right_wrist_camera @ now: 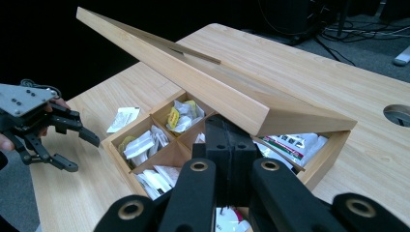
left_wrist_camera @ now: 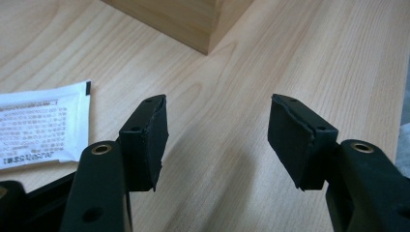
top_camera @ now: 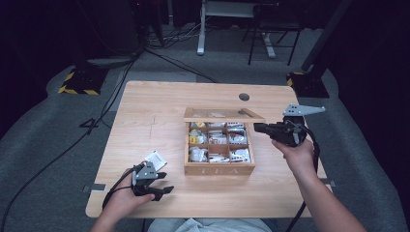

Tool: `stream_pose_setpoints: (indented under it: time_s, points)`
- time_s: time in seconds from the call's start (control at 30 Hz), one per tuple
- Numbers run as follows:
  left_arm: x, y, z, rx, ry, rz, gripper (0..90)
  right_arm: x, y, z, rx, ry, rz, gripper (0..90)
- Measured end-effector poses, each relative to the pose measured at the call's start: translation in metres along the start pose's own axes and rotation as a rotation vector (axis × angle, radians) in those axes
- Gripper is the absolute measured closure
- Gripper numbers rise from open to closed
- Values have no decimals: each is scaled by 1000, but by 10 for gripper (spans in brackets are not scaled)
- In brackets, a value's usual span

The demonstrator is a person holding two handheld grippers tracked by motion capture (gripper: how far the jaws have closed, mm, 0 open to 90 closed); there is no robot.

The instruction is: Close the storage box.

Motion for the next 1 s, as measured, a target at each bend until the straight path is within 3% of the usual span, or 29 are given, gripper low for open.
stream_pose_setpoints:
  time_s: [0.13, 0.4, 0.73, 1.0]
  points:
    - [-1, 3, -5, -28, 16, 6, 402, -1, -1, -2, -7, -2, 3, 899]
    - [-3, 6, -5, 9, 15, 14, 375, -1, -2, -5, -11, -4, 1, 899]
    - [-3, 7, -5, 8, 12, 20, 345, -2, -5, -10, -28, -3, -13, 899]
    - [-3, 8, -4, 9, 13, 28, 341, 3, -13, -18, -44, 27, -27, 899]
Point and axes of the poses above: each handheld gripper's, and its own axes: y roughly forward along the jaws, z roughly out of its top, x roughly to its right, the point moved 9 cm from there along y, roughly forward along the jaws, and after that the axes turned 12 degrees about x, right-handed, at the moved point
